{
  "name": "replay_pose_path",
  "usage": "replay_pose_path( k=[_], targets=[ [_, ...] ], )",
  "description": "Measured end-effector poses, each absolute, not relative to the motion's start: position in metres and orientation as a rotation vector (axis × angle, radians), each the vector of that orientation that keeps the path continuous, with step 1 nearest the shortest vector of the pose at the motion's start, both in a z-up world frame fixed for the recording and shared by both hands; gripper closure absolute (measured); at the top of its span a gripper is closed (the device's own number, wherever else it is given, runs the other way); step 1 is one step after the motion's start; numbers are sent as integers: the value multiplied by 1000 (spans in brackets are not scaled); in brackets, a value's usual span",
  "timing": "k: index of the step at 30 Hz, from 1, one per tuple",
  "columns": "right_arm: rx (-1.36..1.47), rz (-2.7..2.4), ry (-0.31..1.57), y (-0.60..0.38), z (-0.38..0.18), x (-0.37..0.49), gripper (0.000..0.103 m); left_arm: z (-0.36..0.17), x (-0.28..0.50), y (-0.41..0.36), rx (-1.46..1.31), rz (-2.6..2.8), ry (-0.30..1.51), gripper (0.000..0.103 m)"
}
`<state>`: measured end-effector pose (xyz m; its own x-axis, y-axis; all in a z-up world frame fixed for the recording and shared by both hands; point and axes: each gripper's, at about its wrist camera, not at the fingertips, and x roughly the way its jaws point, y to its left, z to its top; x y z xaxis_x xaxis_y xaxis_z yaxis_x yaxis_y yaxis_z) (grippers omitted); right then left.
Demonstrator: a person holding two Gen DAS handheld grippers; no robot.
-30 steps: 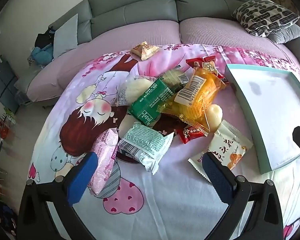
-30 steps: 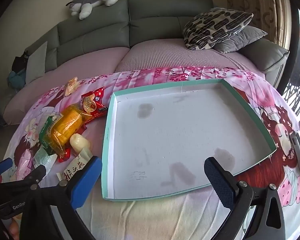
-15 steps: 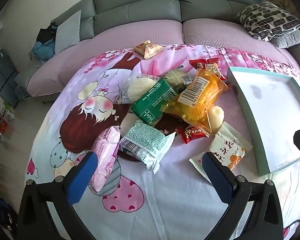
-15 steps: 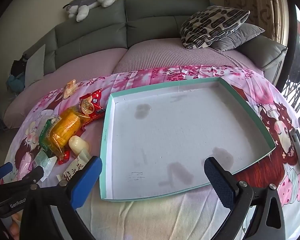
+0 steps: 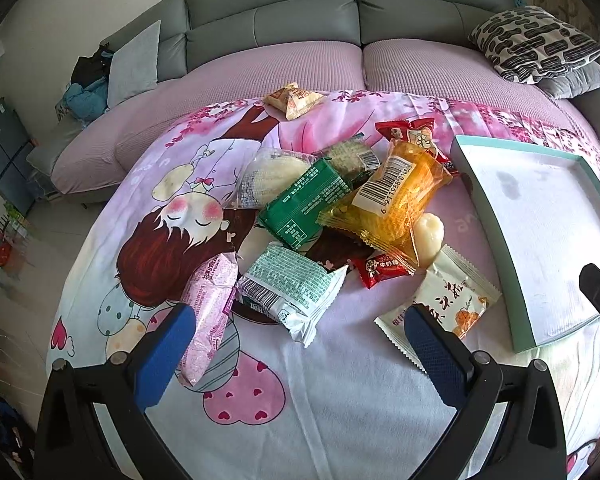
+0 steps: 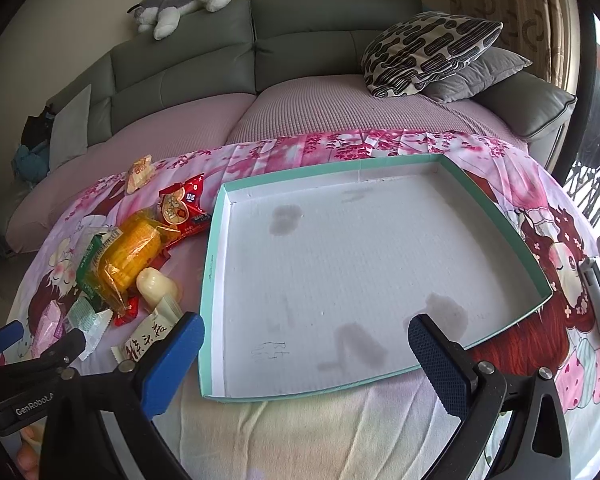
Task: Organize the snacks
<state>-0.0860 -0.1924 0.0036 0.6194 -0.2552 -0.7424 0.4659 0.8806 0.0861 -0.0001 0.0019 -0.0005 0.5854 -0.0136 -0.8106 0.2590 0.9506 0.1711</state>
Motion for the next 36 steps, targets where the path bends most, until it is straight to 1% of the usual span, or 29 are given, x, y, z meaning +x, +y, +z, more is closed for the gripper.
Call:
replay_pose_path(
  k=[36],
  targets=[
    [275, -417, 805, -192, 5, -86, 0, 3, 1, 6, 256, -153, 926, 0]
  ],
)
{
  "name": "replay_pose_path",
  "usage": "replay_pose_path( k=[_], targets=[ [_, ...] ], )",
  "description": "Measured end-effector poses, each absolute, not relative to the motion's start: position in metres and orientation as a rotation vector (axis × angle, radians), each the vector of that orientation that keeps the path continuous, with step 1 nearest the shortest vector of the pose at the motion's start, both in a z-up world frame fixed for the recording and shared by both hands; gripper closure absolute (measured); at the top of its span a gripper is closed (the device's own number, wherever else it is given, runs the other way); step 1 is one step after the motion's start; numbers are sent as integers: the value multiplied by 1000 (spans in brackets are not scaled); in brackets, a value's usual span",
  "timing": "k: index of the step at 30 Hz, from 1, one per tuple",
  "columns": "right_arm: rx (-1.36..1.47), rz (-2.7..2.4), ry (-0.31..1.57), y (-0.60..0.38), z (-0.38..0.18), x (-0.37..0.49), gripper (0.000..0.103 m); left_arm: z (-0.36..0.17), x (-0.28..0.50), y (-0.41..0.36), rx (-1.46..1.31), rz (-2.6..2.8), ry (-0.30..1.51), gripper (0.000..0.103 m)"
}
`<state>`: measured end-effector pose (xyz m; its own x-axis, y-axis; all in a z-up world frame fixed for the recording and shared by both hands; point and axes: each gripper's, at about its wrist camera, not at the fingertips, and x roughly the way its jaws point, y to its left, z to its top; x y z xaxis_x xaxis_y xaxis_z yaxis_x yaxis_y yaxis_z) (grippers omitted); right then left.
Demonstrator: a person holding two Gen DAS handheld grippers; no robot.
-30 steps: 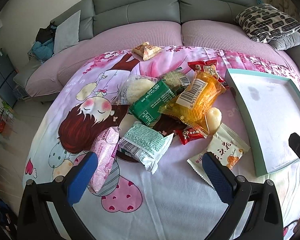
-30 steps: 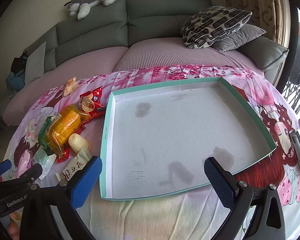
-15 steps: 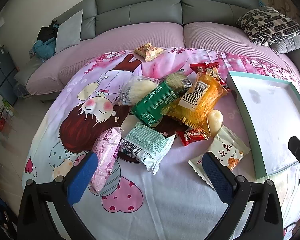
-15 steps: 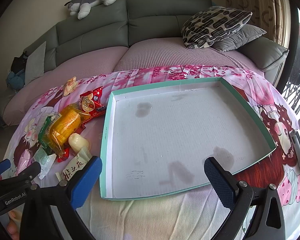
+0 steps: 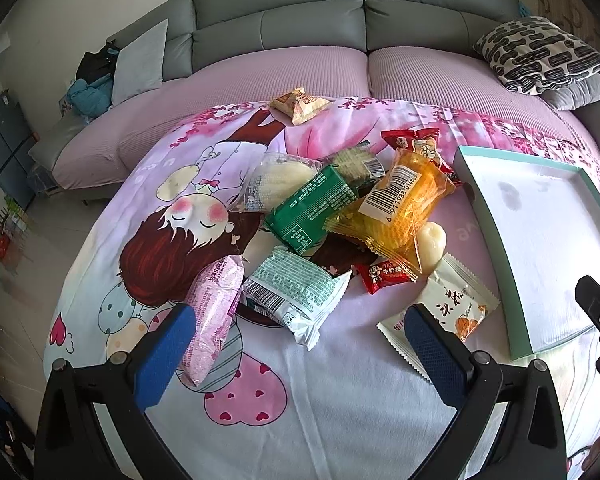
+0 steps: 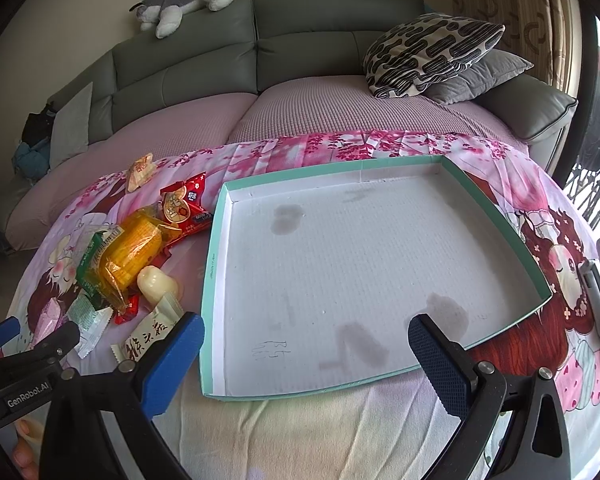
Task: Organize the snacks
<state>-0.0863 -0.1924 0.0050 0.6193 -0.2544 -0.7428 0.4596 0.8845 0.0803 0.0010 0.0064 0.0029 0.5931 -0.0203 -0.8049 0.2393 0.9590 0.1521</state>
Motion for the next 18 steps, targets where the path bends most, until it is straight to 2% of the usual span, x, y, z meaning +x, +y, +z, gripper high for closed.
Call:
replay_pose_path(
  k=[18],
  targets=[
    [259, -422, 804, -190, 7, -86, 0, 8, 1, 15, 214, -158, 915, 0]
  ],
)
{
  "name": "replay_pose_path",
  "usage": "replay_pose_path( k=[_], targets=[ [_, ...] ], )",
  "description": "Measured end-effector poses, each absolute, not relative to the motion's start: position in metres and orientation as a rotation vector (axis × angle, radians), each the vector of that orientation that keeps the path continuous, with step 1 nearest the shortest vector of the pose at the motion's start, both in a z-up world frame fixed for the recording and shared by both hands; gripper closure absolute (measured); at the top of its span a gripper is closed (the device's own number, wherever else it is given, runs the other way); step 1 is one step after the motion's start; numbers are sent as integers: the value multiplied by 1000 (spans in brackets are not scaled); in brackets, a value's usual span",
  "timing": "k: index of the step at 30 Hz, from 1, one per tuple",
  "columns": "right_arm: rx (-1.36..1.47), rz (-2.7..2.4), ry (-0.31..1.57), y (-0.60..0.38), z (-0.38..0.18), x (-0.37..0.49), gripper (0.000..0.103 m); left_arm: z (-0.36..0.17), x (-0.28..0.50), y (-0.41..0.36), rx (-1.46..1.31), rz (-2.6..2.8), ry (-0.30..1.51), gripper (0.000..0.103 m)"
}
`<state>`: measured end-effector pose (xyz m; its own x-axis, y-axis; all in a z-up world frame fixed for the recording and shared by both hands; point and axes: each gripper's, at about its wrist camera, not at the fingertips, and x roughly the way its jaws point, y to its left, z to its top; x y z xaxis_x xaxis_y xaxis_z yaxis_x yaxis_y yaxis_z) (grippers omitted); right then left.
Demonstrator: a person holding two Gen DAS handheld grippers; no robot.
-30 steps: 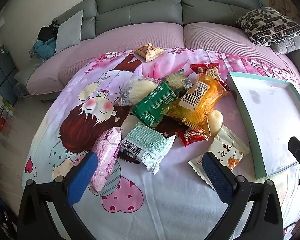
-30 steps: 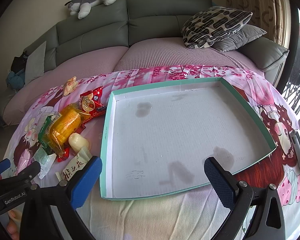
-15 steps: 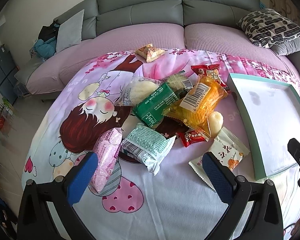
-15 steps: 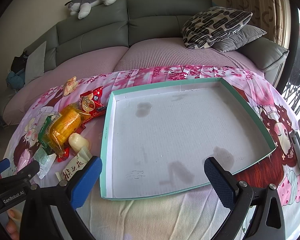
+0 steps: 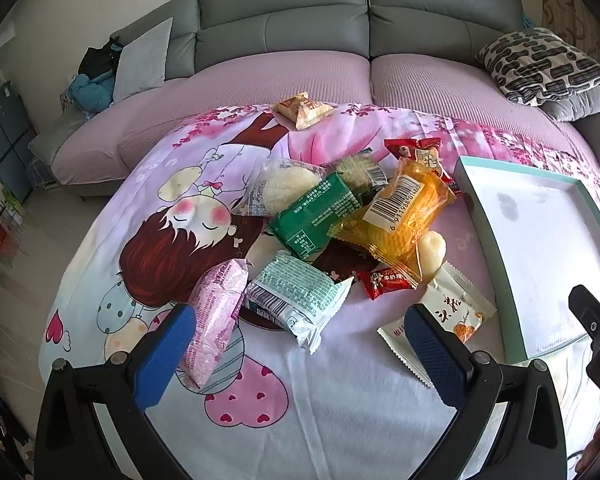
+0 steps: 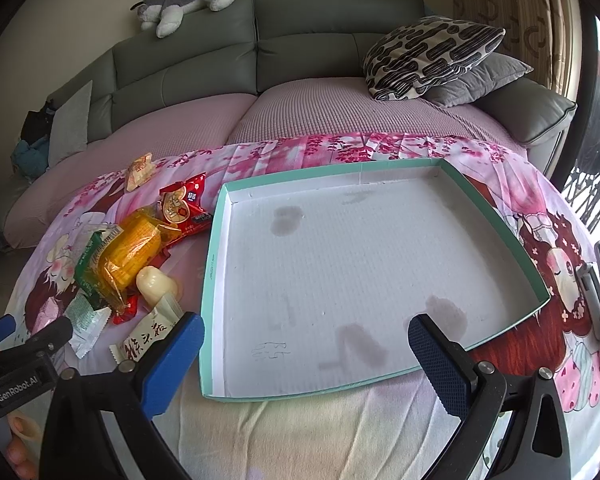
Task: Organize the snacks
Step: 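Grasp the pink wafer bar with the left tool while the right tool grasps the cream biscuit packet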
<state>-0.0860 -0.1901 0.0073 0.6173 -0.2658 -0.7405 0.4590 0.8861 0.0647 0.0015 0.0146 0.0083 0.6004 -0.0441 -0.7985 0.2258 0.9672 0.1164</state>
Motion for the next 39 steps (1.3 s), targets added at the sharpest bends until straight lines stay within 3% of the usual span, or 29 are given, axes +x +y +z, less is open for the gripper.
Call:
replay_pose_path(
  k=[13, 24, 27, 39],
  targets=[
    [220, -258, 745, -150, 17, -64, 0, 22, 19, 70, 81, -54, 876, 0],
    [200, -99, 848, -90, -9, -29, 0, 6, 32, 103, 19, -6, 891, 0],
    [209, -85, 874, -83, -15, -24, 9, -3, 36, 100, 34, -24, 919, 0],
    [254, -104, 971, -84, -37, -12, 20, -33, 60, 108, 39, -13, 1024, 0]
  ],
)
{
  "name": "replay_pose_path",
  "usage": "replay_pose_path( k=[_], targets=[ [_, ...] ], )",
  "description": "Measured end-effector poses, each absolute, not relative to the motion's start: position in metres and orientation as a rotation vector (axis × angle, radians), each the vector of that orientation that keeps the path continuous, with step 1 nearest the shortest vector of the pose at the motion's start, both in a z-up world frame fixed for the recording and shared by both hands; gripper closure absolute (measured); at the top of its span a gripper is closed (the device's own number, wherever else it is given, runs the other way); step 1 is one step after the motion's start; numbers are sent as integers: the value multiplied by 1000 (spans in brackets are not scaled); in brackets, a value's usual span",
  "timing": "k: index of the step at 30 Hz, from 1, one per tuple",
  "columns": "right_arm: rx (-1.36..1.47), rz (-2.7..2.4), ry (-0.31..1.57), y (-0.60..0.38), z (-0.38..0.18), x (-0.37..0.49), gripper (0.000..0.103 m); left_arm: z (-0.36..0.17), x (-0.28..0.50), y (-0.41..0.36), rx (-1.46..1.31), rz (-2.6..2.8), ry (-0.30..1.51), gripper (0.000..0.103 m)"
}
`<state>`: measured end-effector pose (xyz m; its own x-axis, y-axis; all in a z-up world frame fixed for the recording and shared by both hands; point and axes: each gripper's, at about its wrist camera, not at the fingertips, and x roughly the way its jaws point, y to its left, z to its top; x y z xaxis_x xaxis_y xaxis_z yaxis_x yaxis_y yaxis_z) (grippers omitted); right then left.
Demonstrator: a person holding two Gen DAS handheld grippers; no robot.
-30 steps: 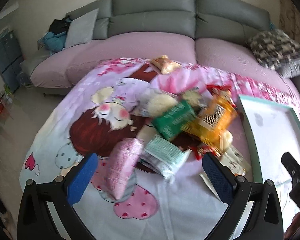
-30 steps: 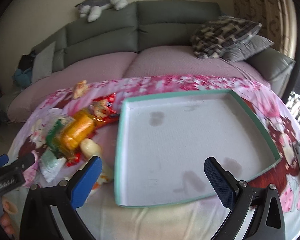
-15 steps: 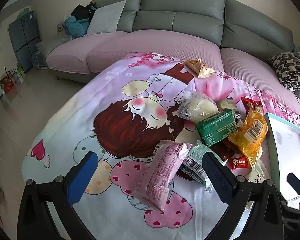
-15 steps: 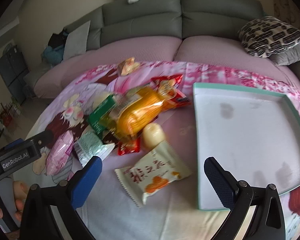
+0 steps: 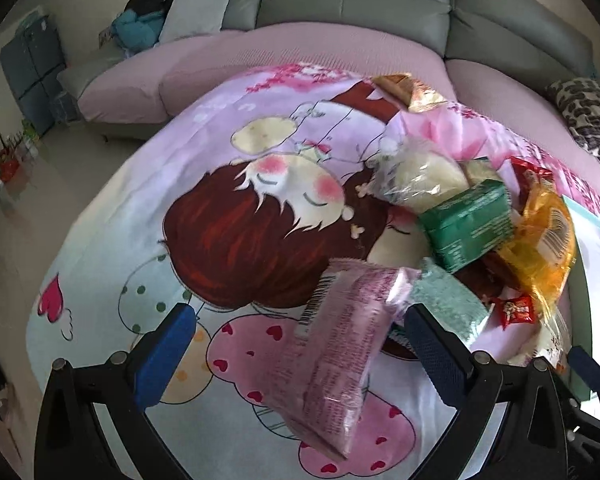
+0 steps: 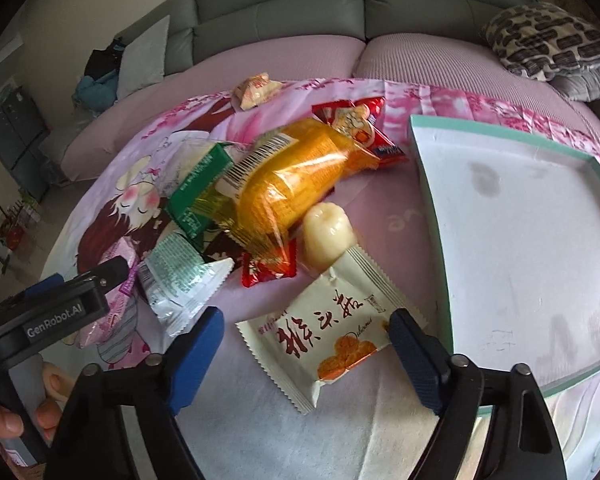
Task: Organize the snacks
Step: 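Grasp the pink wafer bar with the left tool while the right tool grasps the cream biscuit packet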
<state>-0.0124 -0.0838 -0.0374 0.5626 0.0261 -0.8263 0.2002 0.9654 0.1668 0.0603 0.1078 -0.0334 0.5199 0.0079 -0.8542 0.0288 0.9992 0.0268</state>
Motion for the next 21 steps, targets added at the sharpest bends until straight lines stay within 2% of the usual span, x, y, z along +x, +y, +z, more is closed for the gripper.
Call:
replay_pose_path(
  k=[8, 12, 15, 18, 21],
  targets=[
    [281, -131, 990, -90, -43, -11, 20, -40, 61, 113, 19, -10, 1046, 1],
    [279, -123, 985, -89, -44, -7, 21, -43, 61, 110, 26, -39, 1057, 18],
    [281, -121, 978, -89, -45, -4, 21, -45, 62, 108, 32, -50, 1062, 22],
    [287, -129, 971, -90, -46, -1, 21, -46, 62, 105, 31, -70, 1066, 37],
    [285, -134, 966, -90, -46, 0, 19, -48, 61, 102, 46, -77, 1074, 42]
  ],
)
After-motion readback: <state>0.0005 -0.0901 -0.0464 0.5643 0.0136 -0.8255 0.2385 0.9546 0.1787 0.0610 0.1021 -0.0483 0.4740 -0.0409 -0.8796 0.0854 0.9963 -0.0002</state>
